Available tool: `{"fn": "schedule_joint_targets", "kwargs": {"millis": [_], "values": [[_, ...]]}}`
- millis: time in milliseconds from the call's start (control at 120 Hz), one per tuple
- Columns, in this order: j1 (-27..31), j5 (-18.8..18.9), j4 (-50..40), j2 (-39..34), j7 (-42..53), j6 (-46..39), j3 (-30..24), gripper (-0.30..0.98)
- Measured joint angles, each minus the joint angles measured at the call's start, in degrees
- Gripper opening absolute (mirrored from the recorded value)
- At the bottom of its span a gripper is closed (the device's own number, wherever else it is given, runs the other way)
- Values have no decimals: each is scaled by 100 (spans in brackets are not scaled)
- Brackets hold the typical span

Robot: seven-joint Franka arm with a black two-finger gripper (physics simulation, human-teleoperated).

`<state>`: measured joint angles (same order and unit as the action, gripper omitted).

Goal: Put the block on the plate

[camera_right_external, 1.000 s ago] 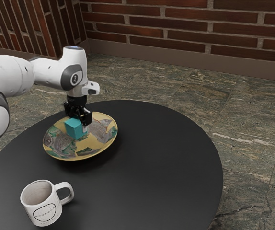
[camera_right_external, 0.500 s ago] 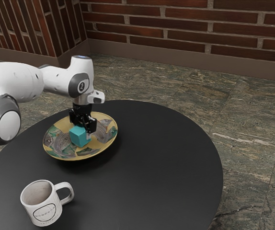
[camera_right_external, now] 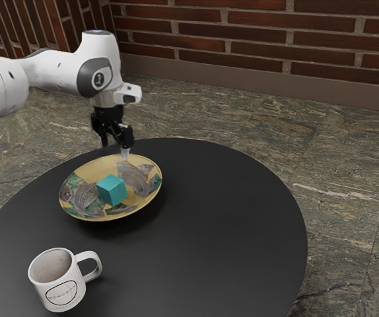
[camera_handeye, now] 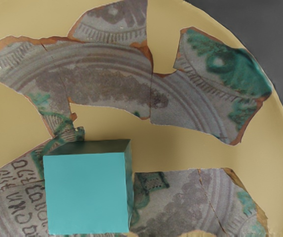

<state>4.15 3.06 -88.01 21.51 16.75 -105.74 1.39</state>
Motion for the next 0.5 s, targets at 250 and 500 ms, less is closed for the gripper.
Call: {"fn": "schedule_joint_targets", "kwargs": {"millis": [250, 500], "values": [[-19, 2, -26, -740, -353, 691, -432, 68], [-34, -12, 62, -1372, -953, 1333, -652, 68]]}}
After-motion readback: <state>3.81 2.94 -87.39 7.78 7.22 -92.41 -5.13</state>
